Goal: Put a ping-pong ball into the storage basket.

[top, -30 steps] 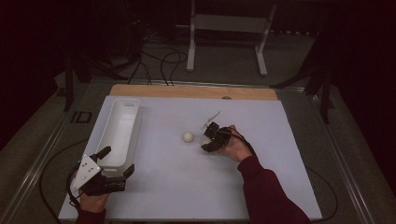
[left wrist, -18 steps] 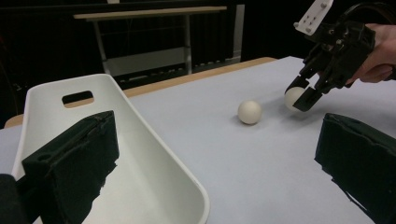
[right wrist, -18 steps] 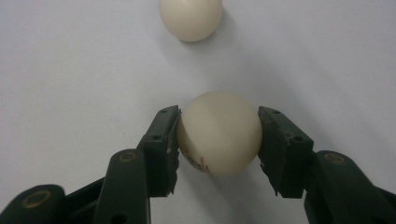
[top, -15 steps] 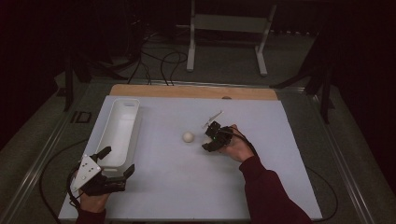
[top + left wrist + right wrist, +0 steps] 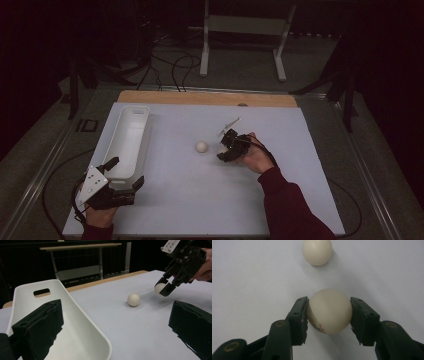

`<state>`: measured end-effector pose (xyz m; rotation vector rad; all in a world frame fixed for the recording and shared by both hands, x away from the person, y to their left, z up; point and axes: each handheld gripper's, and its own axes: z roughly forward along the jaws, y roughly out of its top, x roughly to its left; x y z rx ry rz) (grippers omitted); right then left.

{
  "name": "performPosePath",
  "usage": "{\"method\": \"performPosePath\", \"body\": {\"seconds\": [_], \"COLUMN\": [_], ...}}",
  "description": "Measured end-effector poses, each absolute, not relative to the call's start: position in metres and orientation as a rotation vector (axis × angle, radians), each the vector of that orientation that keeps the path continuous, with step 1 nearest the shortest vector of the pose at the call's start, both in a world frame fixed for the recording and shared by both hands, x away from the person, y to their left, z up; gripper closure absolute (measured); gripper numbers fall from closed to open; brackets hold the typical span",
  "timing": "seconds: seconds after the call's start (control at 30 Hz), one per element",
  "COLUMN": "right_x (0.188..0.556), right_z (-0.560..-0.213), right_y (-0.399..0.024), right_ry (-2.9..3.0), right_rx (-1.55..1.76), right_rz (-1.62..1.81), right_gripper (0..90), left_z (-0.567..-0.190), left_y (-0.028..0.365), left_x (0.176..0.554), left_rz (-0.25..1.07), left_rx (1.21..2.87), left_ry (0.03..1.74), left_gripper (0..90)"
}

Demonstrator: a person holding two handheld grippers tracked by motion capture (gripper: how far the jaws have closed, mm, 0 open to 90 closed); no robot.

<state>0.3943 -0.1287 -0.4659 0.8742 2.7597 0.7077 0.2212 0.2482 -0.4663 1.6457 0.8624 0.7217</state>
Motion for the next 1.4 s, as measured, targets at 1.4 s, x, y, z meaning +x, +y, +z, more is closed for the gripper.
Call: {"method": "performPosePath", "body": {"seconds": [1.4], "right_x": [0.384], "right_z": [-0.434], "right_y": [-0.115], "right_ry": [2.731], "right_rx": [0.805], "right_rz": [0.746], "right_gripper": [50.3], "left_z": [-0.466], "left_y": [0.248], "left_x": [0.221], "left_rz": [0.722], "left_rx": [1.650], "left_ry": [0.865], "left_gripper": [0.0]}}
